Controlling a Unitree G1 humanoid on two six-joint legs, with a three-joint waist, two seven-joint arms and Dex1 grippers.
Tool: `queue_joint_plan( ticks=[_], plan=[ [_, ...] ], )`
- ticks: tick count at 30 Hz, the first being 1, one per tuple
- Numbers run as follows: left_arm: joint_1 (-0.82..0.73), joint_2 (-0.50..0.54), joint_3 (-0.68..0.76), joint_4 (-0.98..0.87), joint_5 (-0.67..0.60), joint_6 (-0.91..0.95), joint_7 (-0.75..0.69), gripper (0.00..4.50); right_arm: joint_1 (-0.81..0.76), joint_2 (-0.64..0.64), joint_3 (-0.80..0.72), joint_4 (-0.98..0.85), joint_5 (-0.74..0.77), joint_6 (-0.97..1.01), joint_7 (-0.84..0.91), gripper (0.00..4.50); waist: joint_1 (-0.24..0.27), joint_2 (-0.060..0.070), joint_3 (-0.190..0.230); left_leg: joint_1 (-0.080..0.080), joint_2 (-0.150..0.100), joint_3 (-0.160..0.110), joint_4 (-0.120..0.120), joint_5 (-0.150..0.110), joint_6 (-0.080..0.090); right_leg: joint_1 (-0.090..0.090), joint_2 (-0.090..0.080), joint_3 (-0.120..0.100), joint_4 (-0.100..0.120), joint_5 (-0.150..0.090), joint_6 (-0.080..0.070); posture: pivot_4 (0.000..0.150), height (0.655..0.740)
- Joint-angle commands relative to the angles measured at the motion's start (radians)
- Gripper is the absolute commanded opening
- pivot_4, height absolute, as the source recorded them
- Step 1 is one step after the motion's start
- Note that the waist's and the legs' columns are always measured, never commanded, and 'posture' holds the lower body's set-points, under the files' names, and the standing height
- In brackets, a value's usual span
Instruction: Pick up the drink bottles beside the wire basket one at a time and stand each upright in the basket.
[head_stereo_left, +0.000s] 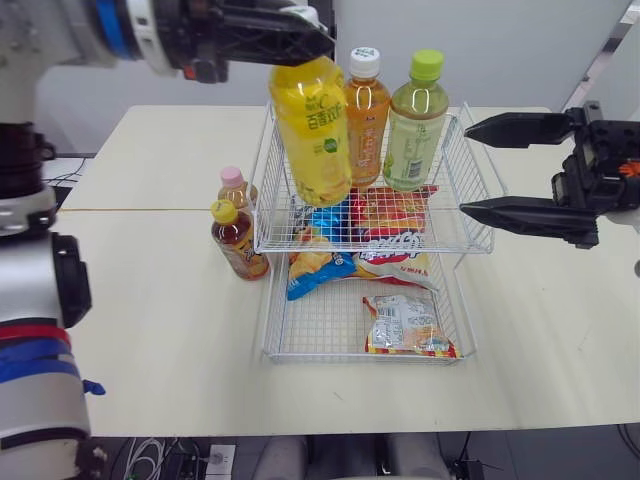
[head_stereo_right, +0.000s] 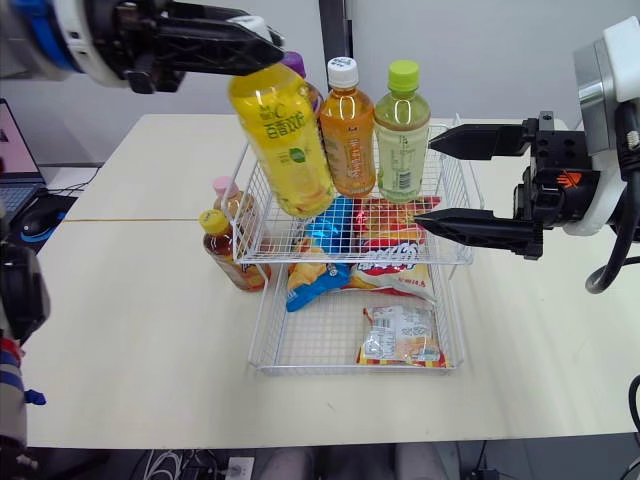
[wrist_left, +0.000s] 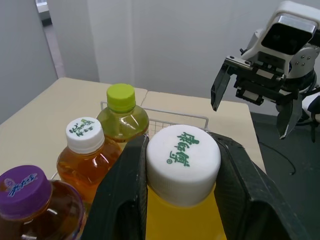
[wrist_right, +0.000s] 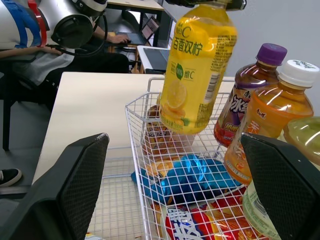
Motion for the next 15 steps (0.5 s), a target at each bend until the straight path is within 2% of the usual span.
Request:
queue_joint_plan(
  ticks=[1,15],
  plan=[
    [-0.015,-0.048,0.027,0.001,0.05,-0.074,-0.017,1.38,0.009,-0.029,-0.06,-0.021,0.011,-0.007,-0.025,4.5,0.002,0.0,0.0,0.0,0.0,0.0,0.0,0.0,0.0,0.0,0.0,0.0,0.0,0.0,0.0,0.15,0.74],
    [0.047,-0.297,0.012,0.018,0.203,-0.202,0.048,1.38,0.092,-0.093,-0.156,-0.056,0.082,0.032,-0.091,4.5,0.002,0.0,0.0,-0.001,-0.001,-0.001,0.0,0.0,0.0,0.0,-0.001,0.0,0.0,0.0,0.0,0.15,0.74]
  ],
)
